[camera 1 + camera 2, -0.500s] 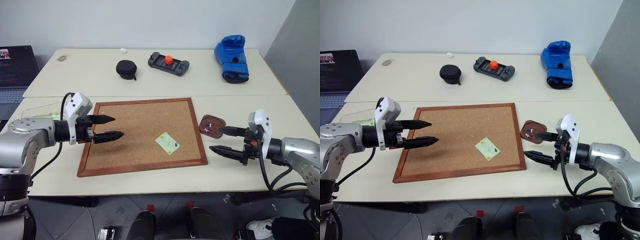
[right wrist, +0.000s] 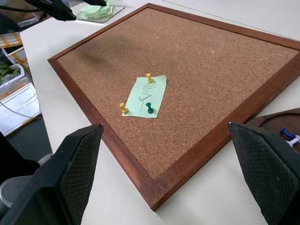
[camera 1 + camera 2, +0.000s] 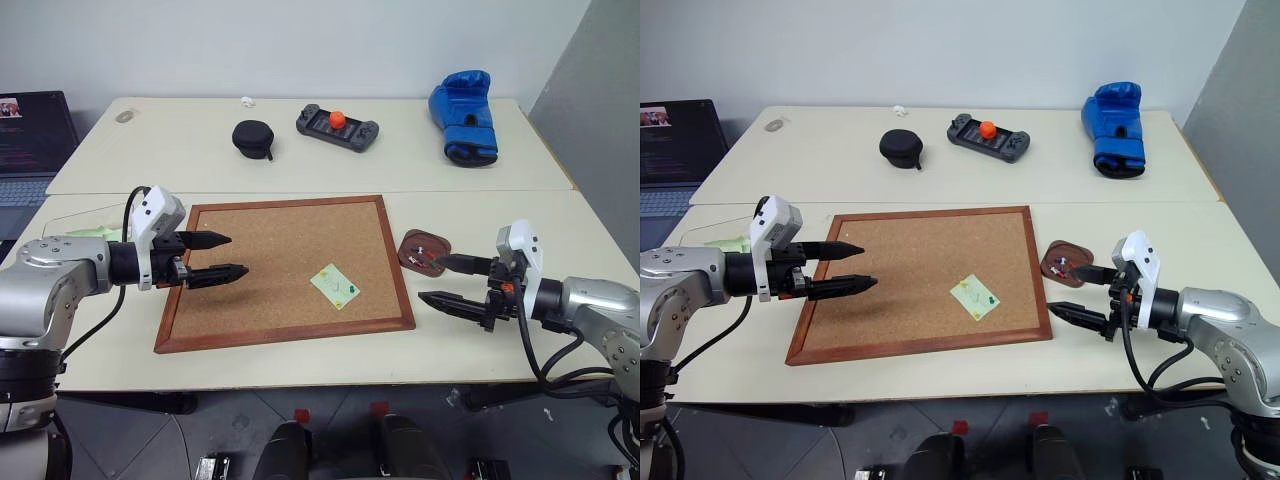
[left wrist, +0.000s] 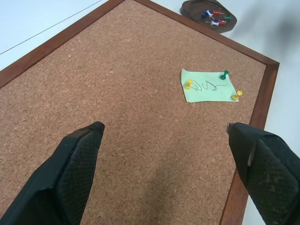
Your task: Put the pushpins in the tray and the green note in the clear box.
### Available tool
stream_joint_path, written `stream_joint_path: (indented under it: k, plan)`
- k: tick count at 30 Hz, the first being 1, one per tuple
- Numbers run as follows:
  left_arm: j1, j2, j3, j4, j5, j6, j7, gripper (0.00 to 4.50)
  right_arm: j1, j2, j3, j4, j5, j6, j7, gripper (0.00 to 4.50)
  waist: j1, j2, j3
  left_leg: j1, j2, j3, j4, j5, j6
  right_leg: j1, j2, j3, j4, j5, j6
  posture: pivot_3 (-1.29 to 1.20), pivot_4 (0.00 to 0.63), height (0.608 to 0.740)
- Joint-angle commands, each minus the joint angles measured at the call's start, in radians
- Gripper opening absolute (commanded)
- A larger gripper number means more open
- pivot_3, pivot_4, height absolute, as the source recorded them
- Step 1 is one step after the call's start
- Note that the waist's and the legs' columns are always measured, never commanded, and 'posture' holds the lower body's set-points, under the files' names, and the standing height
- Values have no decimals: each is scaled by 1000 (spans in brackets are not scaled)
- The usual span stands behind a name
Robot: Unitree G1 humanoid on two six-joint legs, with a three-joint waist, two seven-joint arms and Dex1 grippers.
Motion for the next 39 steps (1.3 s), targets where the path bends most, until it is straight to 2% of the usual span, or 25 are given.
stream_joint_path:
  k: [1, 6, 9, 17, 25, 30, 35, 39]
  plan:
    - [-9, -20, -5, -11, 8, -45, 3, 4468, -17, -4, 2, -19, 10, -23, -6, 4500, 0, 0, 0, 0, 0, 0, 0, 0, 0, 0, 0, 0, 0, 0, 0, 0, 150, 740]
    - [31, -72, -5, -38, 51, -162, 36, 4468, -6, -9, 50, -42, -54, -125, 18, 4500, 0, 0, 0, 0, 0, 0, 0, 0, 0, 0, 0, 0, 0, 0, 0, 0, 150, 740]
    - [57, -108, 8, -52, 45, -201, 51, 4034, -2, 10, 79, -55, -67, -166, 17, 4500, 0, 0, 0, 0, 0, 0, 1, 0, 0, 0, 0, 0, 0, 0, 0, 0, 150, 740]
    - [144, -199, -44, -45, 106, -345, 89, 2444, -39, 80, 202, 6, -150, -288, 21, 4500, 1, 0, 0, 0, 0, -3, 1, 0, 0, 0, 0, 1, 0, 0, 0, 0, 150, 740]
    - [129, -290, -70, -3, 145, -393, 156, 930, -116, 178, 315, 107, -236, -374, 17, 4500, 0, 0, 0, 1, 0, -3, 2, 0, 0, 1, 0, 1, 1, 1, 1, 0, 150, 740]
    - [144, -337, -85, 24, 171, -410, 208, 60, -209, 293, 399, 219, -313, -416, -31, 4500, -4, 0, 0, 2, 0, -4, 2, 0, 0, 1, 0, 1, 1, 1, 1, 0, 150, 740]
    - [169, -383, -97, 25, 193, -408, 260, 27, -292, 398, 458, 342, -397, -441, -82, 4500, -2, 0, 0, 2, 0, -5, 2, 0, 0, 0, 0, 1, 2, 1, 0, 0, 150, 740]
    - [202, -395, -153, 50, 249, -398, 285, 27, -326, 450, 486, 407, -430, -443, -95, 4500, 0, 0, 0, 1, 0, -6, 2, 0, 0, 0, -1, 0, 2, 1, 0, 0, 150, 740]
